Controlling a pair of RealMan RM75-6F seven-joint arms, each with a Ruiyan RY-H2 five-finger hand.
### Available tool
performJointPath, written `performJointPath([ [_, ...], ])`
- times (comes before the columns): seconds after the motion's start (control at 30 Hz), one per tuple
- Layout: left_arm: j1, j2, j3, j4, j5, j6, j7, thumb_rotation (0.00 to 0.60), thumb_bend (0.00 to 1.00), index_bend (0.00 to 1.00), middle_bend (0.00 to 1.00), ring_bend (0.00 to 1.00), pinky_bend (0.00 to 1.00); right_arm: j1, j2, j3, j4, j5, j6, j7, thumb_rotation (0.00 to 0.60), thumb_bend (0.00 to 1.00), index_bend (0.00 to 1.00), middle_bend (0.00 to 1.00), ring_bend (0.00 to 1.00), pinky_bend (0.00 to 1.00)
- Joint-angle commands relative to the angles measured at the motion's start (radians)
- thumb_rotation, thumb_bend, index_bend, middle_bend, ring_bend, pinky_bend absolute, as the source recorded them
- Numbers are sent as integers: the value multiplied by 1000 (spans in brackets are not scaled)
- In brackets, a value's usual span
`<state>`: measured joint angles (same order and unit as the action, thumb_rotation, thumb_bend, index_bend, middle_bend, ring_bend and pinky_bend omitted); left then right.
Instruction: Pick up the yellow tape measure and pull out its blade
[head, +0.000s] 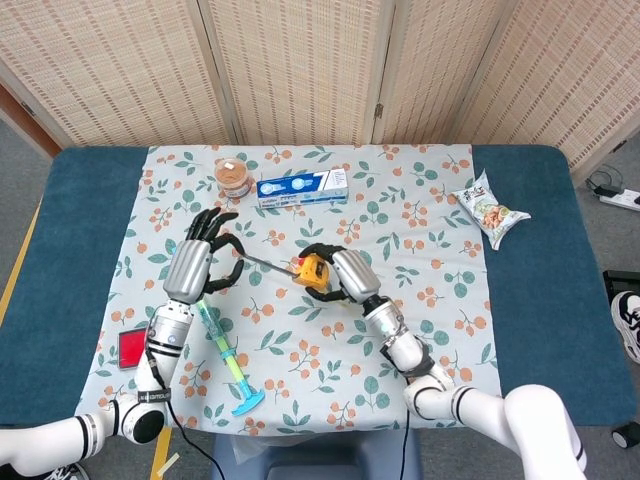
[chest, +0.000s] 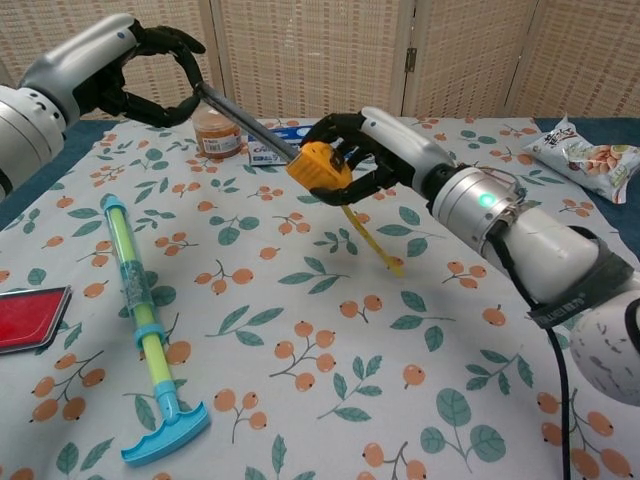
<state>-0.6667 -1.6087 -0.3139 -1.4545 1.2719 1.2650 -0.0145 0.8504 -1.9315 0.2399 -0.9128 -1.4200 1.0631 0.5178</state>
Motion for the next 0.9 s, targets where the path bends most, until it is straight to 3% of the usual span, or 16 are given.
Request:
performJointPath([
  [0.03,25,18,-10,29,4,23,-59,600,866,577,205,86,0,-40,66,-26,-60,2,-2,-37,600,446,536,516,464,330],
  [0.53,105,126,-77,138,-66,-8,-359,600,878,574,213,89,0,-202,337,-133,-233,-29,53,-76,600,446,536,520,469,330],
  [0.9,133,184,-99,209,-121,-94,-495,600,880,574,213,88,0,-301,442,-190,-249,-46,94,-46,600,446,535,522,469,329],
])
